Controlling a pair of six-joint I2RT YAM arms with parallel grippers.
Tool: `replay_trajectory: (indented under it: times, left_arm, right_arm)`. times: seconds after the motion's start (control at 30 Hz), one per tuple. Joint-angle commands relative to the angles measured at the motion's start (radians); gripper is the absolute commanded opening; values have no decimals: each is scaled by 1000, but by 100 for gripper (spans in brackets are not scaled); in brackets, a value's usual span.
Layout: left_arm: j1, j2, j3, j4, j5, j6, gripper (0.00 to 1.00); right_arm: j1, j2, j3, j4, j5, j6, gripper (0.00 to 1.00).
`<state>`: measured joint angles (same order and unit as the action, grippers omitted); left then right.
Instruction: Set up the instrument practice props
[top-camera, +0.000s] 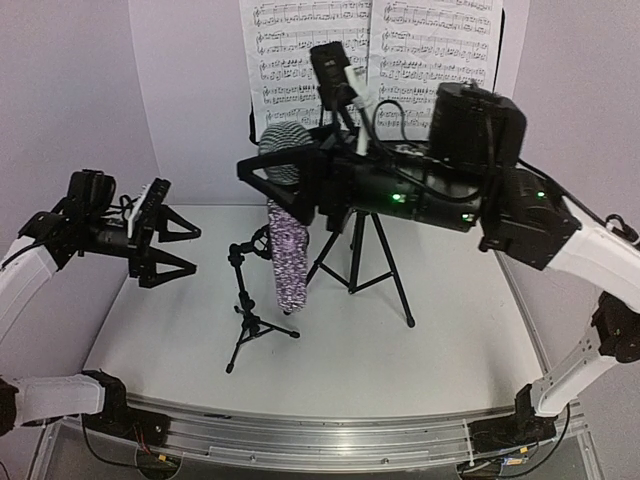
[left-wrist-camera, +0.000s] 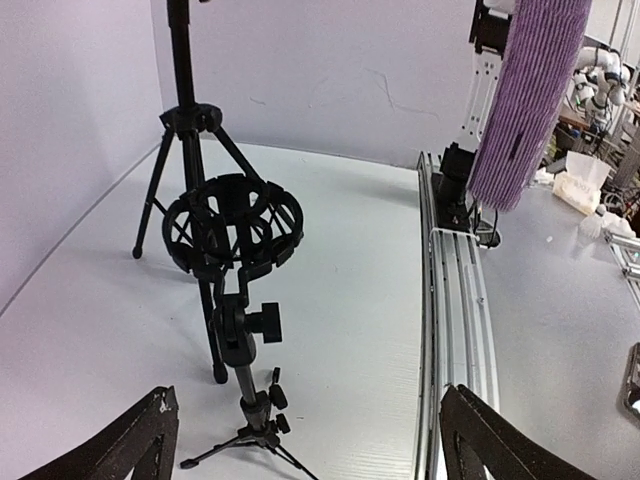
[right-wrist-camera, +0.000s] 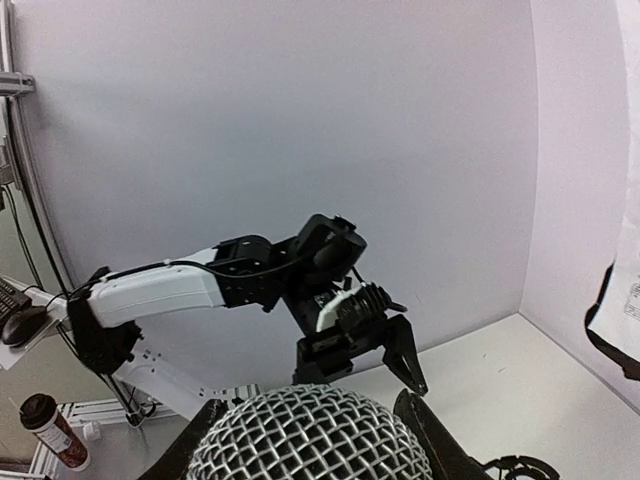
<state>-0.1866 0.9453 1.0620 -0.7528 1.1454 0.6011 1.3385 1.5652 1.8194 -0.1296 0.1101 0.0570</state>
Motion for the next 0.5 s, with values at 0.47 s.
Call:
replay_trajectory:
  times: [0.47]
  left_arm:
    - [-211,258,-226,579,-170,-86,70]
  right_arm:
    - [6,-220,-154,-89,105,-48,0]
